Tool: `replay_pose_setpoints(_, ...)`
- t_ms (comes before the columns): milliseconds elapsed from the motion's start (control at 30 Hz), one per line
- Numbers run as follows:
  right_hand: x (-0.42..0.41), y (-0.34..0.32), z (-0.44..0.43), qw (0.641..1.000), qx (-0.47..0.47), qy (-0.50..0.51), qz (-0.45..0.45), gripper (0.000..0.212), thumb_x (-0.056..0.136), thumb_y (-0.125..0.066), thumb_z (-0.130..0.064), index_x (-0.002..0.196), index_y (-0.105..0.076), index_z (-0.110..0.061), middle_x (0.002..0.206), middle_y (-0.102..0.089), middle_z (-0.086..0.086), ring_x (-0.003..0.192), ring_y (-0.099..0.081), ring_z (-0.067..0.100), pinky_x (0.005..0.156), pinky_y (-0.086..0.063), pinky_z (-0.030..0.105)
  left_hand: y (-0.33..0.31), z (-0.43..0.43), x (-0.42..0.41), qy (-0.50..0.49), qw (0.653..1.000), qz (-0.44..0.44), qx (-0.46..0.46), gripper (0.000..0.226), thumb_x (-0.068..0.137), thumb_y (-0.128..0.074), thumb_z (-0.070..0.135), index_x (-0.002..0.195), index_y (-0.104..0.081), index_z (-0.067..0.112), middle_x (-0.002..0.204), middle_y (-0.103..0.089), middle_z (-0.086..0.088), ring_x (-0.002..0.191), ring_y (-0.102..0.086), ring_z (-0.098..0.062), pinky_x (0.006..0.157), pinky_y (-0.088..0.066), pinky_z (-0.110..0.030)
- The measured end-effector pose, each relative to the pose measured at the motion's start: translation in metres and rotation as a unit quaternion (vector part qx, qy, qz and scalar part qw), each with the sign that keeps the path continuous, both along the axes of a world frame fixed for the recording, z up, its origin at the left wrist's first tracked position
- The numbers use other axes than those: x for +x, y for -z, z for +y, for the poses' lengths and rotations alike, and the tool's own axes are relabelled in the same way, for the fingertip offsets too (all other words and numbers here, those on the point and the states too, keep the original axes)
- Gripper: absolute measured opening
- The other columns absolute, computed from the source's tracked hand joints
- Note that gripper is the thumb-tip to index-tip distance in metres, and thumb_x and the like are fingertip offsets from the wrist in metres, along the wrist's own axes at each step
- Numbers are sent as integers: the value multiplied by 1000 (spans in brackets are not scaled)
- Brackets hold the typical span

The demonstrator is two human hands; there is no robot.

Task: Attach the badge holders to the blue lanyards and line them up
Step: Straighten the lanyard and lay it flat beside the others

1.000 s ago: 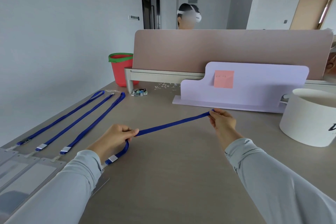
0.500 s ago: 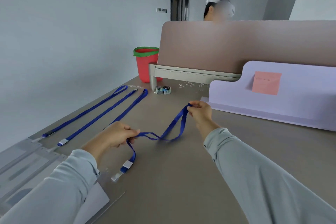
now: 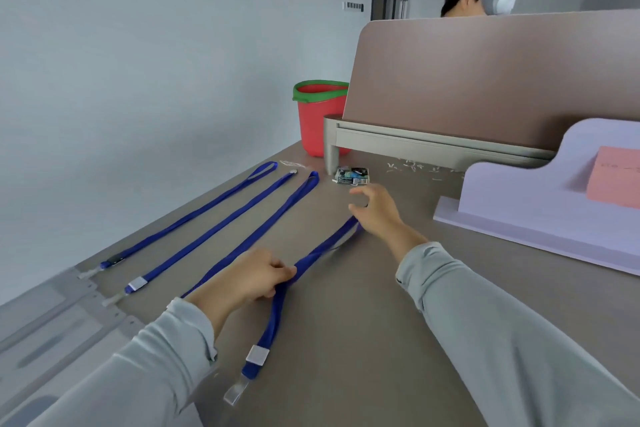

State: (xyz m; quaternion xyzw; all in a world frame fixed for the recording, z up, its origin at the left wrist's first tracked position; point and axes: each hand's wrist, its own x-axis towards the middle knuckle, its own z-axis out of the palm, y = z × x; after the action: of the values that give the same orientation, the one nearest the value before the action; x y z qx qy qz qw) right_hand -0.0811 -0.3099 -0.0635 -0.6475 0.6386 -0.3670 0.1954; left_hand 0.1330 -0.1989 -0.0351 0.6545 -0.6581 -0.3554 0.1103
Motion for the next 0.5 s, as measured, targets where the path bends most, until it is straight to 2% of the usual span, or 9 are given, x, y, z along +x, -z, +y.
replay_pose_setpoints(33, 1, 6, 4, 999, -24, -21, 42, 30, 86, -59, -18, 115, -62, -20, 131, -51, 4, 122, -45, 20, 103, -33, 29, 0, 0, -1, -2, 1000, -5, -2, 25, 95, -47, 34, 95, -61, 14, 59, -46, 3, 52, -42, -6, 52, -33, -19)
replay_pose_setpoints(67, 0, 10, 8, 996, -49, -38, 68, 25, 86, -59, -17, 110, -65, -20, 126, -54, 3, 120, -46, 19, 102, -33, 29, 0, -1, 0, -3, 1000, -8, -3, 27, 95, -47, 35, 99, -62, 12, 60, -47, 3, 52, -42, -7, 52, -33, -19)
replay_pose_setpoints(167, -2, 7, 26, 989, -76, -101, 74, 18, 87, -59, -16, 102, -69, -18, 102, -65, -2, 83, -56, 5, 81, -45, 23, -1, 0, 1, -2, 1000, 5, 3, 28, 93, -49, 36, 102, -61, 12, 59, -46, 2, 51, -41, -7, 49, -32, -18)
replay_pose_setpoints(233, -3, 2, 37, 981, -49, -155, 106, 21, 87, -61, -17, 107, -68, -17, 99, -64, -2, 73, -54, 1, 75, -42, 18, -3, 0, 2, -4, 999, 31, 21, 26, 93, -50, 36, 100, -61, 14, 59, -45, 1, 49, -39, -6, 45, -29, -17)
replay_pose_setpoints(367, -6, 0, 52, 963, -21, -193, 189, 38, 82, -51, -4, 116, -64, -16, 109, -60, -3, 91, -54, 7, 85, -40, 18, 0, -3, 9, -25, 995, 88, 49, 26, 91, -53, 37, 88, -65, 14, 78, -57, -5, 50, -39, -5, 44, -28, -16)
replay_pose_setpoints(433, -5, -1, 51, 958, -29, -186, 215, 38, 80, -52, -4, 114, -65, -15, 111, -61, -1, 94, -55, 9, 86, -42, 20, 3, -4, 11, -35, 992, 106, 59, 26, 91, -54, 36, 86, -67, 14, 82, -59, -5, 51, -39, -4, 45, -29, -16)
replay_pose_setpoints(500, -2, -3, 47, 953, -33, -180, 243, 31, 84, -54, -8, 111, -67, -16, 109, -62, 1, 96, -58, 14, 87, -47, 27, 2, -4, 10, -43, 989, 122, 71, 24, 91, -54, 34, 85, -67, 14, 79, -61, -2, 50, -39, -3, 45, -29, -16)
